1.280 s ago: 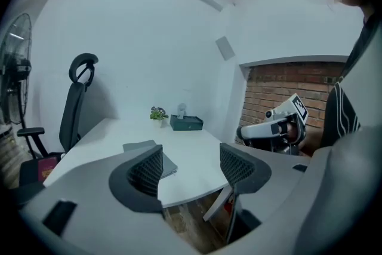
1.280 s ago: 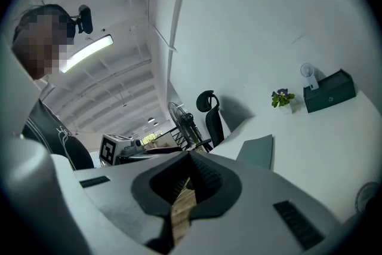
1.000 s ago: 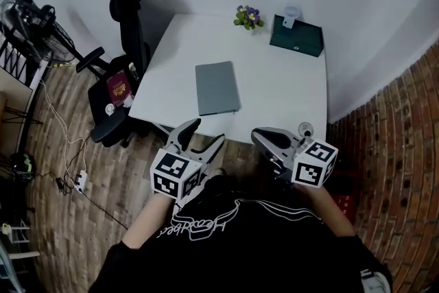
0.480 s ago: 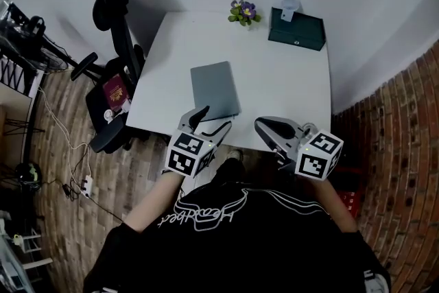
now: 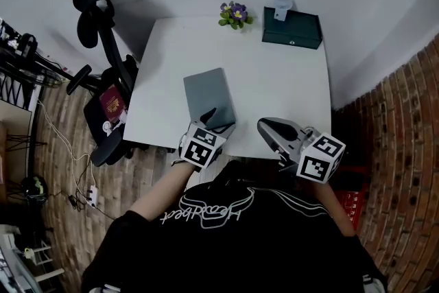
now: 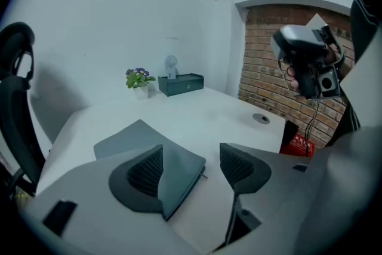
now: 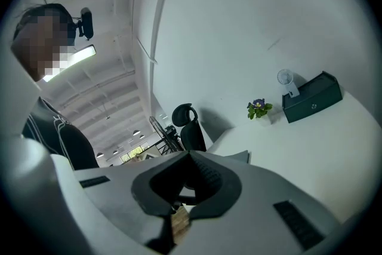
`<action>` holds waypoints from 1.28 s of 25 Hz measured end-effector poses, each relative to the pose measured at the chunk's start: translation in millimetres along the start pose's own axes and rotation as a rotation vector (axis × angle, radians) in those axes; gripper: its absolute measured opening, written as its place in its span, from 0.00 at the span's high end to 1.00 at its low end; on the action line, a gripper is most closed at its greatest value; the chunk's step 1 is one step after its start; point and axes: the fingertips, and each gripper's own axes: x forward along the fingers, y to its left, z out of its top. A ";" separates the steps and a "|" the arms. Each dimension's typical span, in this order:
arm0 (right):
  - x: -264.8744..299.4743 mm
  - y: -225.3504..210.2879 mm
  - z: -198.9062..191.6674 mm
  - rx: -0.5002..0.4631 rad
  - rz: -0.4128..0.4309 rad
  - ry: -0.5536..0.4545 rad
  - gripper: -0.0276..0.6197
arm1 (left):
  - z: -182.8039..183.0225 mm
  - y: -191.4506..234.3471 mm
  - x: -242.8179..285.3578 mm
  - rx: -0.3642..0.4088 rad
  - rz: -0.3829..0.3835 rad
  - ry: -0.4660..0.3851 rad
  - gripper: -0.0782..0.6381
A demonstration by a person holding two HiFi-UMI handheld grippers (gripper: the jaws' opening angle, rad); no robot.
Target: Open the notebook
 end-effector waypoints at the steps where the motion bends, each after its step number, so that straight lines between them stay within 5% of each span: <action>1: -0.1 -2.0 -0.7 0.004 -0.004 0.001 0.95 | -2.4 0.8 6.0 0.009 -0.004 0.012 0.47; 19: -7.7 -24.2 -13.2 0.099 -0.069 -0.012 0.95 | -34.6 3.3 60.4 0.181 0.034 0.168 0.47; 32: -10.2 -20.3 -11.8 0.123 -0.055 -0.010 0.95 | -31.1 8.9 54.4 0.106 0.033 0.135 0.48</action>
